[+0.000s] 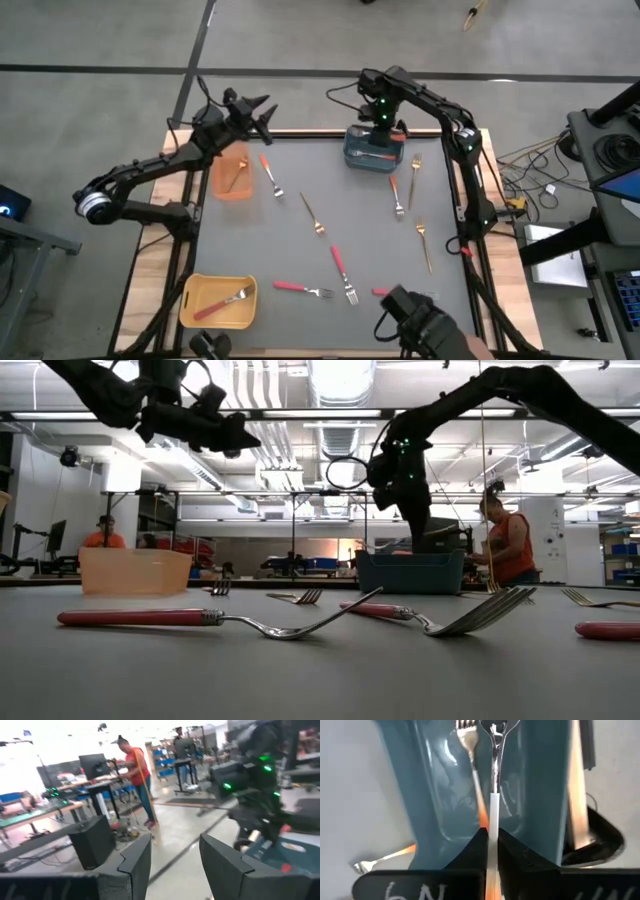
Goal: Sort silverware by color (type)
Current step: Put the orange fork into the blue bin
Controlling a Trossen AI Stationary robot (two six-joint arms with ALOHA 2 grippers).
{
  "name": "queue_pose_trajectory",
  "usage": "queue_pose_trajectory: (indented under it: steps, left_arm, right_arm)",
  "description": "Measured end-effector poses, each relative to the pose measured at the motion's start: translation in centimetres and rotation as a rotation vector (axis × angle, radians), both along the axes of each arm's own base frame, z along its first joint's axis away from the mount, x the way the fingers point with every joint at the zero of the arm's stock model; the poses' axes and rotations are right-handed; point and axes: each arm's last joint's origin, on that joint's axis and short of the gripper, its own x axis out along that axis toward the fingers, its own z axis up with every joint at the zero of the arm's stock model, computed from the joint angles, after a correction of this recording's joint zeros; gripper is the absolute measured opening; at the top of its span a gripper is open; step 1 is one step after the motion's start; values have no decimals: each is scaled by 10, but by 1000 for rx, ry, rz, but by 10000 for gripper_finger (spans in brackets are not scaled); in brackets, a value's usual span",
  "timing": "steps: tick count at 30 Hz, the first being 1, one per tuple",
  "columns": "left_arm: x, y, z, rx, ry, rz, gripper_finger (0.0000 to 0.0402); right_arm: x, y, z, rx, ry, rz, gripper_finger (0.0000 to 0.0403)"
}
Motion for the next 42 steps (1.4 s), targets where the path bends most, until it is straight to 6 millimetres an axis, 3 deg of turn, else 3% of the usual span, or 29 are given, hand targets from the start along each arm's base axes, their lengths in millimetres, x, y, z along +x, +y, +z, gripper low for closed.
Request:
queue_pose_trajectory:
  steps: [6,19,29,42]
  left_arm:
    - [-12,13,12,63,-18,68,149]
    - [-29,28,25,121,-4,161,149]
    - [-29,29,32,137,-17,162,149]
    - [-29,30,30,124,-6,162,149]
  right_arm:
    - [-6,13,5,31,29,-31,13]
    - [0,40,-17,-62,25,20,13]
    - [7,37,-16,-120,-26,51,13]
    - [5,38,-32,-126,1,62,13]
